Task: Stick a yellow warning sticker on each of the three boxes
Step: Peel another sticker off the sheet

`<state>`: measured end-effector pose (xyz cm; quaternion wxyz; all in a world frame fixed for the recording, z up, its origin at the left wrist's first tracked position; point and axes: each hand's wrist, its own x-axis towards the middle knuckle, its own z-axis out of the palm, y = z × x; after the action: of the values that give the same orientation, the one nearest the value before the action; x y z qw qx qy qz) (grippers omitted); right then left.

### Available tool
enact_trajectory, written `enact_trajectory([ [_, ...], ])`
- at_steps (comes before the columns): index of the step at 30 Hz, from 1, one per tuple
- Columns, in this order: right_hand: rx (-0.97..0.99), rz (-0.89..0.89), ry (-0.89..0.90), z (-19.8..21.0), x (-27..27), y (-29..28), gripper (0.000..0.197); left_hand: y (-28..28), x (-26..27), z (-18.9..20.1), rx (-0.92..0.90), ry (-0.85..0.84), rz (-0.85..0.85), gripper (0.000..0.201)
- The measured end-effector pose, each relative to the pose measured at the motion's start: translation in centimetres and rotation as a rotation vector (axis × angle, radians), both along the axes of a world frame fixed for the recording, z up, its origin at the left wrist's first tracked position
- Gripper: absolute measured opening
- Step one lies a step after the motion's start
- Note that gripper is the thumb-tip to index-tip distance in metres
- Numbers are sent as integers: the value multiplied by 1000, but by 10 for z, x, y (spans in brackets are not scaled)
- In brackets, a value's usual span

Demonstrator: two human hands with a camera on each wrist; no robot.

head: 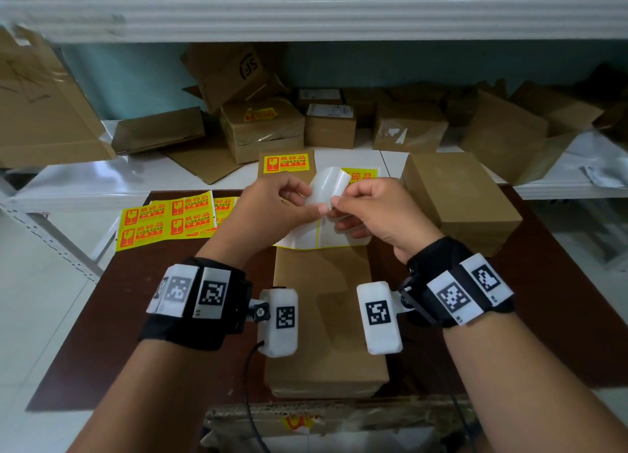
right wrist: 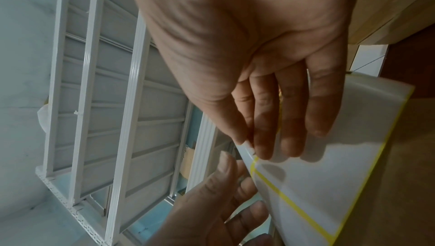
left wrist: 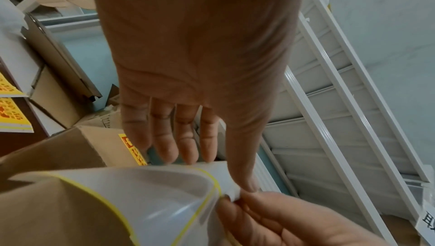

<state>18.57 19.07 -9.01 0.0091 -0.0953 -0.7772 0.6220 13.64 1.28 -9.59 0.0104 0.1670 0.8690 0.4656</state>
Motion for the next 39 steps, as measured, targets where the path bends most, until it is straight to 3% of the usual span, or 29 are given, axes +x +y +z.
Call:
enact_trajectory([
  [2, 11, 11, 0, 0, 0, -1, 11, 1, -1, -1, -17, -12, -4, 34],
  [7, -6, 27, -9, 3, 2, -4, 19, 1, -2, -2, -20, 2, -2, 10],
  [12, -12, 43, -9, 4, 4, -5, 22, 0, -2, -2, -35, 18, -18, 2],
  [17, -1, 69, -10, 6, 5, -7, 10, -1, -2, -3, -32, 36, -31, 7],
  [22, 16, 78, -7, 6, 6, -8, 18, 0, -3, -4, -25, 52, -14, 6],
  [39, 41, 69, 2, 5, 4, -7, 7, 2, -4, -6, -2, 96, 36, 14],
])
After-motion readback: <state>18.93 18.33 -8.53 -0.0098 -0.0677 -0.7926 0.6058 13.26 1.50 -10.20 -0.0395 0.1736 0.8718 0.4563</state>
